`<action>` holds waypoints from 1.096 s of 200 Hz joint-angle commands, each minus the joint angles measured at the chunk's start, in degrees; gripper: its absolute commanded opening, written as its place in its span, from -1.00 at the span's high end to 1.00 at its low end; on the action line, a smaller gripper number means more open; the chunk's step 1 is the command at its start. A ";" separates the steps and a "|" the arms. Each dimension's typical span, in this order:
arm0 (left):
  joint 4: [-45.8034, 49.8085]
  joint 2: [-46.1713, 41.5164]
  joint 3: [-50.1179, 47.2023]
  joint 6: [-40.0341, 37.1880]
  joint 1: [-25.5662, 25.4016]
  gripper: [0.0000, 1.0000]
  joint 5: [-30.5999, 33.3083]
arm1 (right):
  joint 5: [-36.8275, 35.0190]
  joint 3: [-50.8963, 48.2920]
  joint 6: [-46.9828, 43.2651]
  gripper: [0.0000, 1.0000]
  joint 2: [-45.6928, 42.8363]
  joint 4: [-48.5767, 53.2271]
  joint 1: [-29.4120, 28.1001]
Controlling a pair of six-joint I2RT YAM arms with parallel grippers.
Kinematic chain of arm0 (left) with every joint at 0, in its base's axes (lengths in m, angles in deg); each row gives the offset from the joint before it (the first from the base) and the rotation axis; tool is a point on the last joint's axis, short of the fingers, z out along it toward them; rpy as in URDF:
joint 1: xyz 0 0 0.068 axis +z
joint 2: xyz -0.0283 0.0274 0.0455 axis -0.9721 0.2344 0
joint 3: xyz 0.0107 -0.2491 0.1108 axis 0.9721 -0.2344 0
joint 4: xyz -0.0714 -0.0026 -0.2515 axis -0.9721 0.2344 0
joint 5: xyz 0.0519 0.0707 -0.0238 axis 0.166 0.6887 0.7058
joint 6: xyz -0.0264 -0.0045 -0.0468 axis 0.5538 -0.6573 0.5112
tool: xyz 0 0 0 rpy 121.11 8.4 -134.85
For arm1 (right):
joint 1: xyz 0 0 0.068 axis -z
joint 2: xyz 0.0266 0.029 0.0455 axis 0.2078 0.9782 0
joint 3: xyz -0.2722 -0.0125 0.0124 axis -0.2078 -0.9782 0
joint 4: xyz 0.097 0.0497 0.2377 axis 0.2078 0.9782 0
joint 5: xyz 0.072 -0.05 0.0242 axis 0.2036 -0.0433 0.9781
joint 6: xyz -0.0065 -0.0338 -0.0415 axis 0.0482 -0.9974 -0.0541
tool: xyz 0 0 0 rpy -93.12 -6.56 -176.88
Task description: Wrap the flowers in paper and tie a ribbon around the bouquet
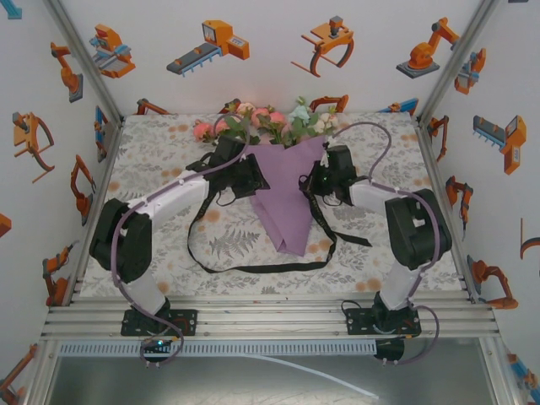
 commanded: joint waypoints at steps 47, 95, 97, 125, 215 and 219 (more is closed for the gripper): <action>-2.76 14.08 5.72 -1.90 -2.51 0.25 -9.36 | -9.23 -3.99 -2.86 1.00 -15.51 7.96 1.69; -6.17 14.42 0.91 -7.84 0.27 0.27 -9.35 | -25.54 -14.69 0.11 0.97 -25.63 19.53 13.16; -6.37 14.56 0.80 -8.03 0.27 0.27 -9.55 | -25.79 -15.32 0.01 0.93 -25.74 19.68 13.72; -7.98 16.82 0.57 -8.48 0.46 0.27 -9.87 | -28.62 -17.26 -3.90 0.12 -26.50 26.29 18.43; -11.32 13.46 2.10 -6.06 1.27 0.02 -12.73 | 7.59 -11.39 -5.43 -0.14 -32.57 19.88 7.88; -11.52 13.06 2.21 -5.70 1.25 0.01 -13.15 | 7.11 -11.10 -5.33 -0.13 -31.96 19.60 6.16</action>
